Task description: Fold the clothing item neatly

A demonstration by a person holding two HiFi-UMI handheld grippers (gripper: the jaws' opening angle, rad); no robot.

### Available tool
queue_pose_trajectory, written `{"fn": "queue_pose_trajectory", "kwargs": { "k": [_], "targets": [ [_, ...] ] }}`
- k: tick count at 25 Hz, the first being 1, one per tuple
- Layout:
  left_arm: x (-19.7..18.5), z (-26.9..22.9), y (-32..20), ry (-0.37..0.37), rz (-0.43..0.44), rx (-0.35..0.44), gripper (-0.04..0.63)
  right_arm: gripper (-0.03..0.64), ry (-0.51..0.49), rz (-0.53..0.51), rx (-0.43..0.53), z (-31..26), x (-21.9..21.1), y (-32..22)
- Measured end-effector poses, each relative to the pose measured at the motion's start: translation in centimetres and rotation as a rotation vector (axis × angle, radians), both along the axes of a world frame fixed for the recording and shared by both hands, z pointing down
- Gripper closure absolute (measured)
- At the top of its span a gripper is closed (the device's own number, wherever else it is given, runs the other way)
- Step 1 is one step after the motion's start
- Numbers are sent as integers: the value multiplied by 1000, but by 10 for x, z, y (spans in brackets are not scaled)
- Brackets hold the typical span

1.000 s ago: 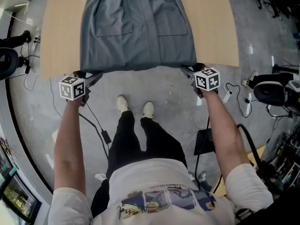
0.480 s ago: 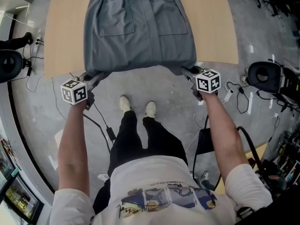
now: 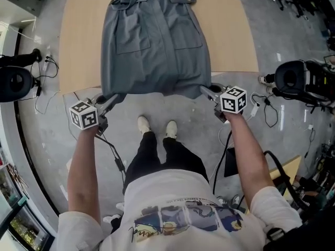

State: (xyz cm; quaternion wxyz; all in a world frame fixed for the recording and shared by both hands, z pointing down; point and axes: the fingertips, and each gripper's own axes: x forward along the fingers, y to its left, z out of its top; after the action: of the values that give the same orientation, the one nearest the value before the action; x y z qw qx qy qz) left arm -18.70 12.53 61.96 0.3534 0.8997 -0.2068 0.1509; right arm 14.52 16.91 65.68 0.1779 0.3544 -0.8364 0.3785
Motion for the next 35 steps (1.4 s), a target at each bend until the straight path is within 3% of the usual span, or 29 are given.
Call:
{"fn": "queue_pose_trajectory", "kwargs": {
  "k": [6, 11, 17, 26, 35],
  "targets": [
    [10, -44, 40, 98, 109, 38, 580, 609, -98, -34, 56, -49, -18, 30],
    [5, -97, 41, 176, 188, 35, 580, 609, -182, -79, 72, -110, -35, 24],
    [3, -153, 29, 269, 211, 57, 580, 609, -286, -126, 127, -179, -44, 11],
    [-4, -225, -4, 299, 262, 233, 580, 609, -263, -125, 319, -254, -55, -22],
    [0, -281, -70, 336, 254, 344, 580, 609, -270, -95, 439, -306, -41, -90]
  ]
}}
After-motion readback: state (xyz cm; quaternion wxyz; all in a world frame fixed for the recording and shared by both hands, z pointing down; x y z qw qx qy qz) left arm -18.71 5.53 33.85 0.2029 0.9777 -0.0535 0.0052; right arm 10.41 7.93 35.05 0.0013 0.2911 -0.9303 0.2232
